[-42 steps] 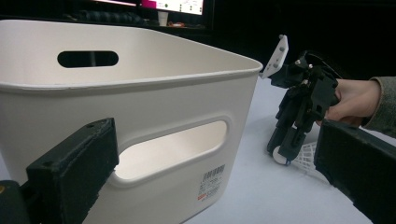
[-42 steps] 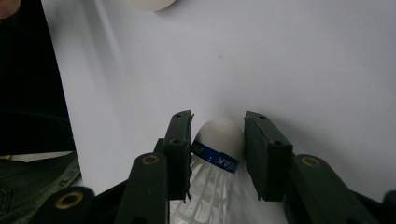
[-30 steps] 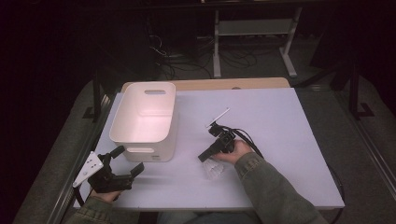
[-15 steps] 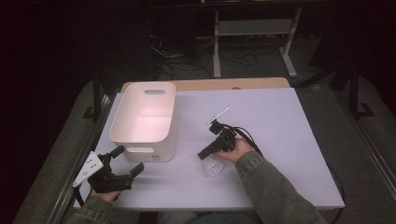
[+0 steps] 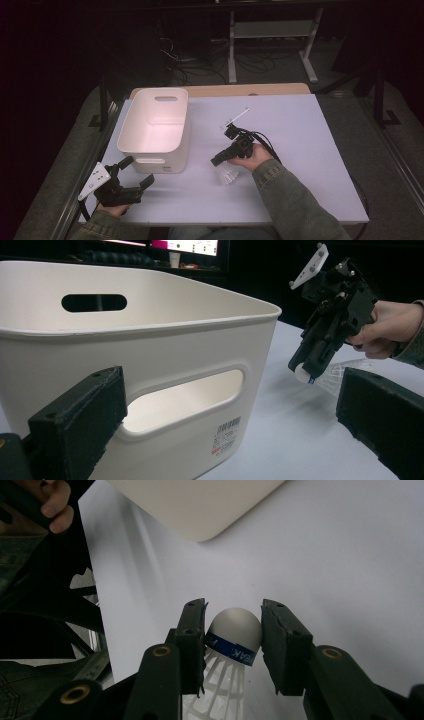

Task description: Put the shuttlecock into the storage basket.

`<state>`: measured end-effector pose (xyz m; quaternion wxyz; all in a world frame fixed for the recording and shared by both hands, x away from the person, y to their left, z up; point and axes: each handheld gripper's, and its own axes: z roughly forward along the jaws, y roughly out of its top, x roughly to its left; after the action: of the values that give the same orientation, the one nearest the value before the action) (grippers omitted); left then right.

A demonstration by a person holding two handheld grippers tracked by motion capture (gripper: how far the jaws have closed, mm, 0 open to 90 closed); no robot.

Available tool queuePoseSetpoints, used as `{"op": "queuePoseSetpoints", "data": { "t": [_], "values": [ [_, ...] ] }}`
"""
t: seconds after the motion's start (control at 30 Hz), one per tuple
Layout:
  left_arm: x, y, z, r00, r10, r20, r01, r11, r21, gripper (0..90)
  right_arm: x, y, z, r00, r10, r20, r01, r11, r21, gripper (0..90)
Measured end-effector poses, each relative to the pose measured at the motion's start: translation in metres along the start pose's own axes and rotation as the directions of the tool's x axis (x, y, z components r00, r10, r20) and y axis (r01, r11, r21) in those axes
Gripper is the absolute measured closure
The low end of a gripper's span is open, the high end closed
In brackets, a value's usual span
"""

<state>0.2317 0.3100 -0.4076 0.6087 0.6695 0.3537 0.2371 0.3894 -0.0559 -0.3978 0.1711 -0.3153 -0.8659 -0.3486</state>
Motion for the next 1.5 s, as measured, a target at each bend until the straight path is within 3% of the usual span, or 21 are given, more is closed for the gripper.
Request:
{"op": "queuePoseSetpoints", "data": {
  "t": [0.63, 0.77, 1.2, 1.5],
  "values": [
    [0.000, 0.000, 0.000, 1.0000, 0.002, 0.000, -0.002, 1.0000, 0.000, 0.0, 0.014, 0.015, -0.016, 0.9976, -0.069, 0.005, 0.069, 0.995, -0.069, 62.3],
    [0.000, 0.000, 0.000, 1.0000, 0.002, 0.001, -0.002, 1.0000, 0.000, 0.0, 0.018, 0.017, -0.020, 0.9984, -0.056, 0.002, 0.056, 0.996, -0.076, 62.4],
    [-0.001, 0.000, 0.000, 1.0000, -0.005, 0.003, 0.005, 1.0000, -0.002, 0.0, 0.026, 0.028, -0.030, 0.9939, -0.109, 0.015, 0.110, 0.987, -0.115, 62.4],
    [0.000, 0.000, 0.000, 1.0000, -0.001, 0.002, 0.001, 1.0000, -0.001, 0.0, 0.031, 0.035, -0.038, 0.9924, -0.120, 0.025, 0.123, 0.982, -0.142, 62.4]
  ]
}}
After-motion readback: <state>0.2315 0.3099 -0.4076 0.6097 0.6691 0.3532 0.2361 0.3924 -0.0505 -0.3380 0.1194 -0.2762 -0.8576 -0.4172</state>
